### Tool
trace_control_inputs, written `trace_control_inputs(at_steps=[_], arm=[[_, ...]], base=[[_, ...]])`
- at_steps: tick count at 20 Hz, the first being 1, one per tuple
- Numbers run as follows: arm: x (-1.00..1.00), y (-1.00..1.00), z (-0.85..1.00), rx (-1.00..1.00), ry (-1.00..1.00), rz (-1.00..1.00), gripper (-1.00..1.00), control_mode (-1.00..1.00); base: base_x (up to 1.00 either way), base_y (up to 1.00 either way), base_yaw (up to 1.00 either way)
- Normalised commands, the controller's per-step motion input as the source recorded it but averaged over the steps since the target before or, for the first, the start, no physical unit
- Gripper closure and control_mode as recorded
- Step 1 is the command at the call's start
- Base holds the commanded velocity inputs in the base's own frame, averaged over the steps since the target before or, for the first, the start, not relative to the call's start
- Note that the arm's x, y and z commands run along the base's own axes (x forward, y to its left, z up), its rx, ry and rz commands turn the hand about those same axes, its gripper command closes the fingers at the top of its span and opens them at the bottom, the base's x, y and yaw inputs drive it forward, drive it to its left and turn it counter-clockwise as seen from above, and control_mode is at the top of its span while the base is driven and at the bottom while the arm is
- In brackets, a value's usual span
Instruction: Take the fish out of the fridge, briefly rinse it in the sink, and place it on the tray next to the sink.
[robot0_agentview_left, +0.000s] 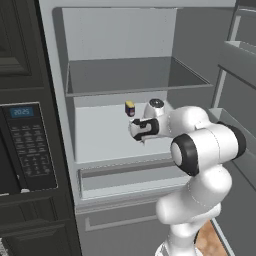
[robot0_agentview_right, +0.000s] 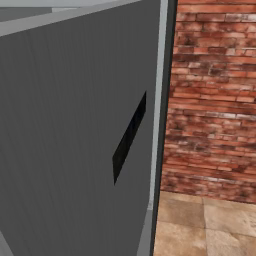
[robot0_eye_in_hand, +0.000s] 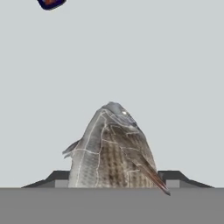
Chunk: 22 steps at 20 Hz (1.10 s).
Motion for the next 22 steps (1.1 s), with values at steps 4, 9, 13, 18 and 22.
trace_control_inputs(at_steps=[4,9,13,18,22], arm=[[-0.23,0.0,0.09,0.0,-0.04,0.0,1.0,-1.0],[-0.66,0.01,0.92,0.0,-0.06,-0.09,1.0,-1.0],[-0.99,0.0,1.0,-0.01,0.0,-0.07,1.0,-1.0],[-1.0,-0.13,0.59,-0.02,0.02,-0.03,1.0,-1.0],[-1.0,-0.24,0.14,-0.03,0.01,-0.03,1.0,-1.0]], base=[[0.0,0.0,0.0],[0.0,0.0,0.0],[0.0,0.0,0.0],[0.0,0.0,0.0],[0.0,0.0,0.0]])
